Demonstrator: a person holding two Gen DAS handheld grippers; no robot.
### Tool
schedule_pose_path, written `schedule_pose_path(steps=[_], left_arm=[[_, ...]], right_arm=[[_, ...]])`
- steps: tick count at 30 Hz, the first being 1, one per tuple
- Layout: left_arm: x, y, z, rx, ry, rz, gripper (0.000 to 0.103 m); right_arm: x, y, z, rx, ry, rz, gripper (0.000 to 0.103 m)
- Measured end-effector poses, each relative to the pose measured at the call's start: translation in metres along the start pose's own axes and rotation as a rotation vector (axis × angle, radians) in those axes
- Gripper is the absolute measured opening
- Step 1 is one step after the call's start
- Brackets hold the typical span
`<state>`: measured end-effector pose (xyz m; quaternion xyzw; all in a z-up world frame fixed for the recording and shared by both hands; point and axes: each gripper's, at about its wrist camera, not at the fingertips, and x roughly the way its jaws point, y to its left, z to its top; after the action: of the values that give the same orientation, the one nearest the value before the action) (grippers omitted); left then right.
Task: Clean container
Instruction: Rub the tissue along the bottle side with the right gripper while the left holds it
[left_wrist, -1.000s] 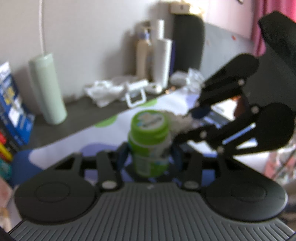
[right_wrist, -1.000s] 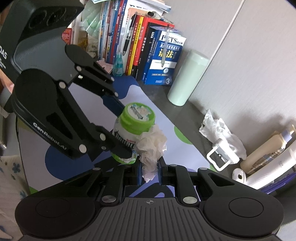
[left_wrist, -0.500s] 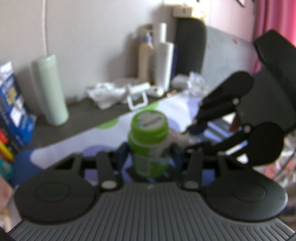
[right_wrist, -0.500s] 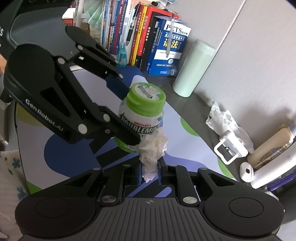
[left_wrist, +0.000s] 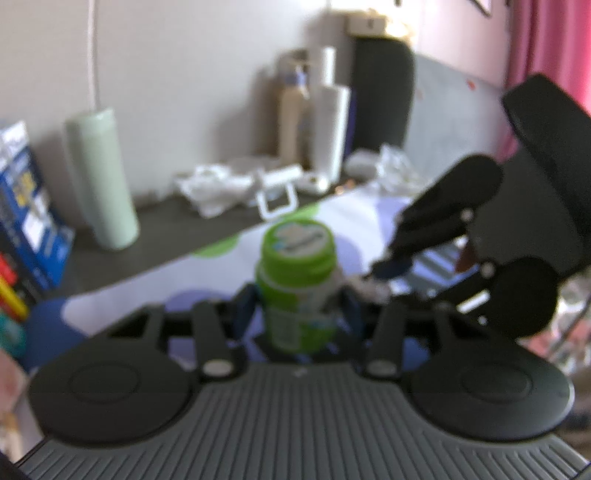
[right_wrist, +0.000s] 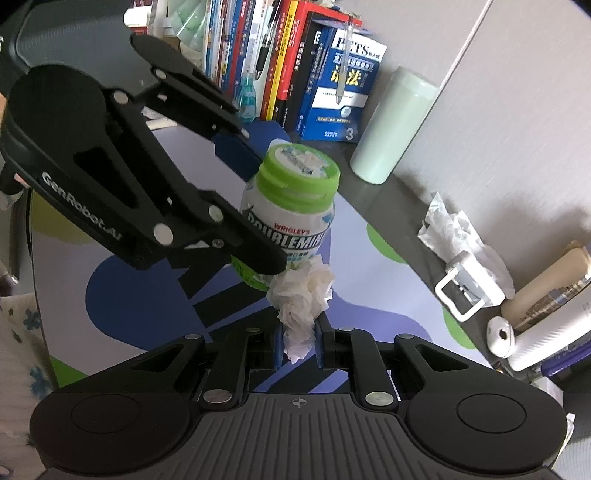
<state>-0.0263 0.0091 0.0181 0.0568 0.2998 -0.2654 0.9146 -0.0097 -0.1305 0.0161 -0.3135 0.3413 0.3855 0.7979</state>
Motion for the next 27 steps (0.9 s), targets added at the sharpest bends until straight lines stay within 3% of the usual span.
schedule_pose_path(steps=[27], left_arm=[[0.004,-0.002,-0.002,0.008,0.012,-0.003,0.047]], right_arm=[[-0.031,-0.009,0.013,0.005,-0.087,-0.041,0.016]])
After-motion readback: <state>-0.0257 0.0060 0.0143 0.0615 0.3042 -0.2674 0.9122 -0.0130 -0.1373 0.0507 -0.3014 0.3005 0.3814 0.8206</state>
